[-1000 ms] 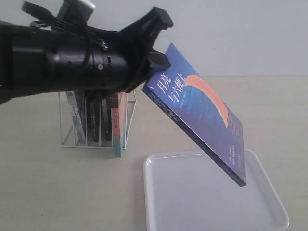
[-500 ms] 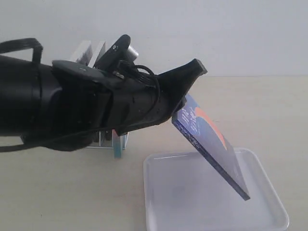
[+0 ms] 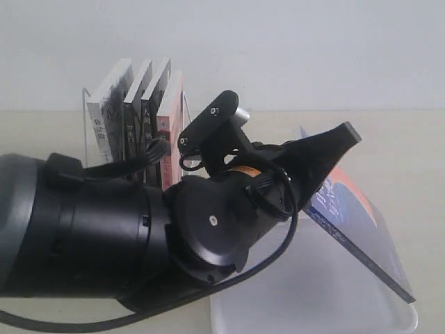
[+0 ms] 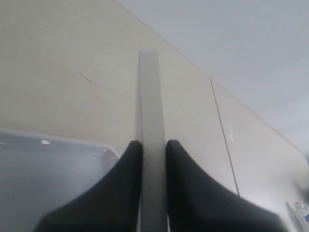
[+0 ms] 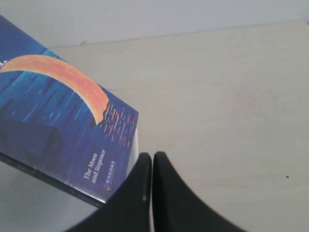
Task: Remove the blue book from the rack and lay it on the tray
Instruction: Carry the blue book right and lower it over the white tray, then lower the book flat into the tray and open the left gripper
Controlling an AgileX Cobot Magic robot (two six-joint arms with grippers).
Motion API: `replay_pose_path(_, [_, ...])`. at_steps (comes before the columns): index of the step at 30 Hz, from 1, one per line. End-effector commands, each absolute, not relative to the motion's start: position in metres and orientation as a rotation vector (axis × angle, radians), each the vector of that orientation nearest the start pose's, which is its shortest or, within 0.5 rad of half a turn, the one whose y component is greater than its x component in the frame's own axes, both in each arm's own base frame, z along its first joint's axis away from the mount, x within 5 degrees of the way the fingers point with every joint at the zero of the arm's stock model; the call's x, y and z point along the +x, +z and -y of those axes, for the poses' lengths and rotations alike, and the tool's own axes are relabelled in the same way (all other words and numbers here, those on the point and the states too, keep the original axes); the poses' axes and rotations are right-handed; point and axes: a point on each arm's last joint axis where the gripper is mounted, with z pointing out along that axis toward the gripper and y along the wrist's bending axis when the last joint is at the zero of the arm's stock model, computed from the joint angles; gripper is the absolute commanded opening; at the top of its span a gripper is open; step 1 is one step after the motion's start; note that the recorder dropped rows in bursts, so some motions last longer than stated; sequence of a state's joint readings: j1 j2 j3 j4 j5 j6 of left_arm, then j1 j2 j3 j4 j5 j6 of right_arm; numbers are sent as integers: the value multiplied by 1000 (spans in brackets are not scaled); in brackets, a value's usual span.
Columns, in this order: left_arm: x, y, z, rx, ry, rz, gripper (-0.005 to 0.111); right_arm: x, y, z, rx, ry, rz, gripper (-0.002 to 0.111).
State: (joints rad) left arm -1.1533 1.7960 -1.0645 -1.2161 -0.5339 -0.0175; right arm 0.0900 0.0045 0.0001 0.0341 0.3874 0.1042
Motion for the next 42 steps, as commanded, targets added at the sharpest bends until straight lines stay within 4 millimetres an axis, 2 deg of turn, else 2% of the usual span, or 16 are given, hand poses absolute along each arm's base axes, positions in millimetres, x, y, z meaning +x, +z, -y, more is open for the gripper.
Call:
replay_pose_path(1, [197, 222, 330, -418, -978, -2021, 5, 52, 179, -6, 23, 159, -1866, 0])
replay_pose_path(6, [195, 211, 322, -472, -956, -2031, 5, 52, 179, -6, 23, 159, -1866, 0])
replay_pose_path(10, [194, 209, 323, -514, -995, -2053, 5, 52, 179, -6, 23, 159, -1866, 0])
replay_pose_path(14, [194, 206, 324, -499, -979, -2061, 5, 52, 179, -6, 23, 159, -1866, 0])
replay_pose_path(23, [197, 180, 328, -432, -891, -2090, 5, 52, 179, -6, 24, 160, -1868, 0])
replay_pose_path(42, [195, 180, 330, -316, -860, -2110, 5, 52, 179, -6, 24, 160, -1868, 0])
